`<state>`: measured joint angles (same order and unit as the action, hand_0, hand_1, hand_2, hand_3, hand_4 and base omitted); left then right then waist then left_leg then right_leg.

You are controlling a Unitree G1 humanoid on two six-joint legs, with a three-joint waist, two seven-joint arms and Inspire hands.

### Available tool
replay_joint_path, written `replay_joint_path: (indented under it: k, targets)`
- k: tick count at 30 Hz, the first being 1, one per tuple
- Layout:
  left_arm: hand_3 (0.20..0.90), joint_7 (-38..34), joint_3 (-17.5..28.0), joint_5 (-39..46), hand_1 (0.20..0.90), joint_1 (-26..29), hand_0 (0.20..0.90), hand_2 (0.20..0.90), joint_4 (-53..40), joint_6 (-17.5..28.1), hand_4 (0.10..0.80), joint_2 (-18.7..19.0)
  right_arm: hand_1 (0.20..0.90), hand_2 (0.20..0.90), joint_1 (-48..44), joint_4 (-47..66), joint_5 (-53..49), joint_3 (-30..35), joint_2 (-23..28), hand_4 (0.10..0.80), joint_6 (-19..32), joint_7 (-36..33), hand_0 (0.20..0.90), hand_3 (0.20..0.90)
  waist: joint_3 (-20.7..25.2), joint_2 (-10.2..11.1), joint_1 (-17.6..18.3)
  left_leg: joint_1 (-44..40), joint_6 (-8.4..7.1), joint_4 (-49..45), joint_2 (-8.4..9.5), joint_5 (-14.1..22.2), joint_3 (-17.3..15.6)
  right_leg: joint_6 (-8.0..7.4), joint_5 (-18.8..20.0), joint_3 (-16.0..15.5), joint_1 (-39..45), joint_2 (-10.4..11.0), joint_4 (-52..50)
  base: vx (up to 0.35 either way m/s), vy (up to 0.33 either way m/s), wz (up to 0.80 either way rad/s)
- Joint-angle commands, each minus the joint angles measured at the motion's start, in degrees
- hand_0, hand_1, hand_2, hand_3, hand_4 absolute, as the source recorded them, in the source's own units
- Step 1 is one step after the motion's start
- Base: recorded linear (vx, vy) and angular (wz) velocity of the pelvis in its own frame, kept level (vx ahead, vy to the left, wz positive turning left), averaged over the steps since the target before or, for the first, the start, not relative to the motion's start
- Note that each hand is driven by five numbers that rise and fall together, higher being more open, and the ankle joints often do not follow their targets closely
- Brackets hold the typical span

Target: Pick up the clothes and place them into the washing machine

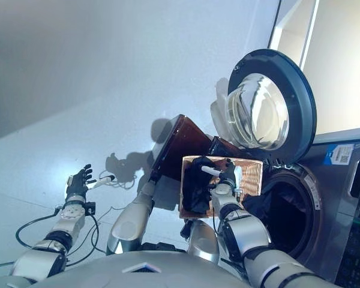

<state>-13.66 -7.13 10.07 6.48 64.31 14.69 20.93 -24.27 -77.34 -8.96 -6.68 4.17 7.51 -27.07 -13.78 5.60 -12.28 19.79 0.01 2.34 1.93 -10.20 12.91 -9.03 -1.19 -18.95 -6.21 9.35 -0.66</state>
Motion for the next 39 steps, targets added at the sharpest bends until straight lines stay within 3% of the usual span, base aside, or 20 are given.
replay_joint_path:
  k: [1, 9, 12, 25, 27, 28, 29, 30, 35, 37, 39]
  targets:
    - [0.900, -0.1, 1.4, -1.9, 0.900, 1.9, 0.900, 0.900, 3.3, 1.4, 0.800, -0.1, 0.900, 0.900, 2.3, 3.0, 2.2, 0.3, 3.0, 0.800, 1.5, -1.6, 0.900, 0.900, 1.8, -0.1, 1.1, -6.9, -1.67, 2.5, 0.85, 5.5, -3.2, 0.92, 4.5, 2.4, -3.0, -0.3, -3.3, 0.145, 0.064, -0.33]
    - [0.900, 1.5, 3.2, -1.7, 0.900, -0.2, 0.900, 0.900, 4.7, 1.0, 0.800, -2.3, 0.900, 0.900, 8.9, 4.6, 3.9, 2.0, 4.8, 0.800, 1.2, 1.8, 0.900, 0.900, 7.1, -0.7, 6.5, -12.5, -1.02, 2.7, 0.52, 7.5, -8.2, 0.45, 5.2, 6.4, 0.1, -0.2, -2.8, 0.085, 0.060, -0.43]
    - [0.900, 3.0, 3.6, -1.1, 0.900, -1.3, 0.900, 0.900, 4.9, 1.3, 0.800, -3.8, 0.900, 0.900, 13.8, 4.6, 2.9, 3.2, 5.0, 0.800, 1.7, 5.5, 0.900, 0.900, 9.0, -1.4, 9.4, -15.9, -0.65, 2.7, 0.43, 8.5, -11.1, -0.06, 5.9, 9.7, 1.9, -0.3, -2.4, 0.086, 0.058, -0.45]
    - [0.900, 6.0, 5.0, -2.0, 0.900, -2.7, 0.900, 0.900, 6.6, 1.6, 0.800, -5.3, 0.900, 0.900, 22.5, 4.5, 1.9, 5.7, 5.4, 0.800, 2.9, 10.3, 0.900, 0.900, 10.4, -2.1, 14.6, -21.3, 0.38, 2.7, 0.88, 10.3, -17.1, -1.48, 8.1, 17.5, 2.8, -0.2, -3.7, 0.010, 0.064, -0.44]
    - [0.900, 6.1, 4.7, -2.1, 0.900, -2.5, 0.900, 0.900, 7.0, 1.7, 0.800, -5.4, 0.900, 0.900, 22.1, 5.1, 1.0, 5.6, 5.3, 0.800, 3.3, 10.4, 0.900, 0.900, 9.7, -2.2, 15.4, -21.1, 0.73, 2.7, 0.80, 10.0, -18.1, -1.74, 9.2, 19.5, 1.0, -1.0, -6.7, -0.125, 0.121, -0.39]
    - [0.900, 6.2, 4.7, -2.4, 0.900, -2.4, 0.900, 0.900, 7.1, 1.6, 0.800, -5.4, 0.900, 0.900, 21.9, 5.1, 0.5, 5.2, 4.8, 0.800, 3.7, 10.5, 0.900, 0.900, 9.0, -3.0, 15.5, -21.1, 1.03, 2.7, -0.28, 9.1, -19.0, -0.39, 5.7, 18.7, -0.4, -4.2, -11.8, -0.092, 0.093, -0.55]
    - [0.900, 6.2, 4.7, -2.4, 0.900, -2.4, 0.900, 0.900, 7.1, 1.6, 0.800, -5.4, 0.900, 0.900, 21.9, 5.1, 0.5, 5.2, 4.8, 0.800, 3.7, 10.5, 0.900, 0.900, 9.0, -2.9, 15.5, -21.1, 1.01, 2.7, -0.24, 9.2, -19.0, -0.37, 5.5, 18.8, -0.6, -4.1, -12.1, -0.162, 0.169, -0.91]
    - [0.900, 6.2, 4.7, -2.3, 0.900, -2.3, 0.900, 0.900, 7.1, 1.7, 0.800, -5.1, 0.900, 0.900, 21.5, 5.4, 0.4, 4.3, 4.5, 0.800, 4.1, 10.8, 0.900, 0.900, 9.2, -3.5, 15.3, -20.7, 1.24, 2.7, -0.64, 8.3, -20.1, 1.19, 1.7, 16.6, -0.4, -8.2, -14.1, -0.068, 0.073, -0.68]
    - [0.900, 6.5, 5.4, -1.9, 0.900, -3.1, 0.900, 0.900, 7.0, 1.6, 0.800, -5.0, 0.900, 0.900, 21.5, 4.8, 1.2, 3.2, 4.1, 0.800, 3.9, 11.2, 0.900, 0.900, 11.0, -2.4, 13.6, -20.9, 1.27, 2.7, 0.06, 7.9, -22.4, 3.19, -0.9, 12.1, 3.3, -10.9, -10.4, -0.074, 0.047, -0.30]
    - [0.900, 6.7, 5.7, -1.5, 0.900, -3.5, 0.900, 0.900, 7.1, 1.6, 0.800, -5.4, 0.900, 0.900, 20.9, 4.9, 1.7, 2.2, 4.3, 0.800, 3.6, 11.2, 0.900, 0.900, 11.9, -2.4, 12.9, -20.8, 0.92, 2.7, 0.54, 7.6, -23.0, 2.68, -0.6, 13.0, 5.7, -10.6, -6.2, -0.063, 0.023, -0.40]
    - [0.900, 6.4, 6.0, -0.9, 0.900, -3.8, 0.900, 0.900, 7.8, 1.5, 0.800, -6.0, 0.900, 0.900, 20.7, 4.9, 2.2, 1.1, 4.6, 0.800, 3.5, 10.7, 0.900, 0.900, 12.4, -3.0, 12.4, -20.9, 0.23, 2.7, 0.60, 6.6, -23.0, 3.11, 0.5, 15.6, 7.2, -10.9, -2.6, -0.071, 0.010, -0.17]
